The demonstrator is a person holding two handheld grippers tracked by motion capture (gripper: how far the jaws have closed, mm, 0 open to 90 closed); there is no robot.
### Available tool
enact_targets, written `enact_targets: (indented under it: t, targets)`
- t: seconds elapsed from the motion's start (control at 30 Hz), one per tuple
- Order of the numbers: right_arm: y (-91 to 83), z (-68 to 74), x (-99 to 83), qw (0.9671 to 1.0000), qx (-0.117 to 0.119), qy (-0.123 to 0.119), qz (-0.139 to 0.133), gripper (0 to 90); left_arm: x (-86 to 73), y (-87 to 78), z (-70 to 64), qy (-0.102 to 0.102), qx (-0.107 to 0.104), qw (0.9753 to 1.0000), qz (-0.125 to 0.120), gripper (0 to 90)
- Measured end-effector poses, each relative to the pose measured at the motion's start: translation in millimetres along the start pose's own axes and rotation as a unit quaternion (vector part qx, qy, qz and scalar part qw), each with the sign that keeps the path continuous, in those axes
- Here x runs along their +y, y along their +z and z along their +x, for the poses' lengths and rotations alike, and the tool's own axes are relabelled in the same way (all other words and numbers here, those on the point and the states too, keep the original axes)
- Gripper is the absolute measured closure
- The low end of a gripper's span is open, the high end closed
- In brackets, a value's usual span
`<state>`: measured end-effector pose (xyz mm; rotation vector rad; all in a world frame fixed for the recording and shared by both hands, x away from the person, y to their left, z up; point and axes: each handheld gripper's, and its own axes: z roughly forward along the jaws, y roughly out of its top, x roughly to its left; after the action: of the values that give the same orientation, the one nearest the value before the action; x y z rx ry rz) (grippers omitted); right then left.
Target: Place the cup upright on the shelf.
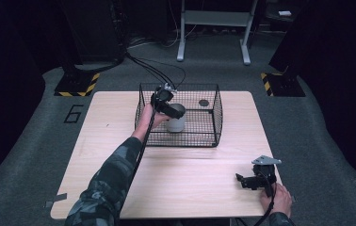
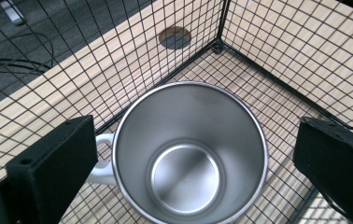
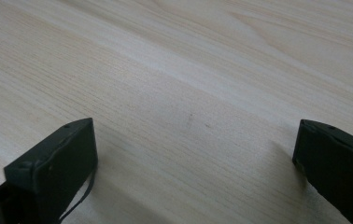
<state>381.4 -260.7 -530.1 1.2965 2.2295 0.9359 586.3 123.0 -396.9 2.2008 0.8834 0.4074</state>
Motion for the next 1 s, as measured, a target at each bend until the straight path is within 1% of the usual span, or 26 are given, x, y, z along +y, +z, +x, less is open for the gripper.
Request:
enact_targets:
  t: [0.17,0.2,0.27,0.3,0.33,0.4,0.43,0.47,0.53,0.57,0.73,0.83,1.0]
  targets:
    - [0.0,0.0,0.0,1.0,0.0,0.0,0.0,0.0,0.4,-16.1,-2.2,0.007,-0.005,0.9999,-0.012,0.1]
    - [0.0,0.0,0.0,1.0,0.0,0.0,0.0,0.0,0.2,-20.1,-3.3,0.004,-0.006,0.9998,-0.019,0.1]
    - [0.0,0.0,0.0,1.0,0.0,0.0,0.0,0.0,0.1,-26.5,-5.6,0.006,-0.007,0.9997,-0.023,0.1]
    - [0.0,0.0,0.0,1.0,0.0,0.0,0.0,0.0,-0.2,-28.3,-7.4,0.003,-0.006,0.9996,-0.027,0.1]
    - [0.0,0.0,0.0,1.0,0.0,0.0,0.0,0.0,-0.5,-31.6,-8.7,0.008,-0.005,0.9995,-0.029,0.1]
    - [0.0,0.0,0.0,1.0,0.0,0.0,0.0,0.0,-1.6,-37.5,-12.1,0.008,-0.005,0.9994,-0.034,0.1]
    - [0.0,0.0,0.0,1.0,0.0,0.0,0.0,0.0,-2.2,-40.9,-13.3,0.013,-0.005,0.9994,-0.032,0.0]
    - [0.0,0.0,0.0,1.0,0.0,0.0,0.0,0.0,-2.7,-43.9,-15.2,0.013,-0.004,0.9994,-0.032,0.1]
    - [0.0,0.0,0.0,1.0,0.0,0.0,0.0,0.0,-4.7,-50.4,-18.5,0.02,-0.002,0.9993,-0.032,0.1]
    - [0.0,0.0,0.0,1.0,0.0,0.0,0.0,0.0,-5.8,-53.4,-20.3,0.024,0.001,0.9992,-0.032,0.1]
    - [0.0,0.0,0.1,1.0,0.0,0.0,0.0,0.0,-14.8,-70.1,-31.9,0.033,-0.002,0.9988,-0.037,0.1]
    - [0.0,0.0,0.0,1.0,0.0,0.0,0.0,0.0,-21.6,-80.8,-37.5,0.039,-0.003,0.9982,-0.044,0.0]
    - [0.0,0.1,0.0,1.0,0.0,0.0,0.0,0.0,-37.2,-98.8,-47.0,0.047,-0.001,0.9973,-0.056,0.0]
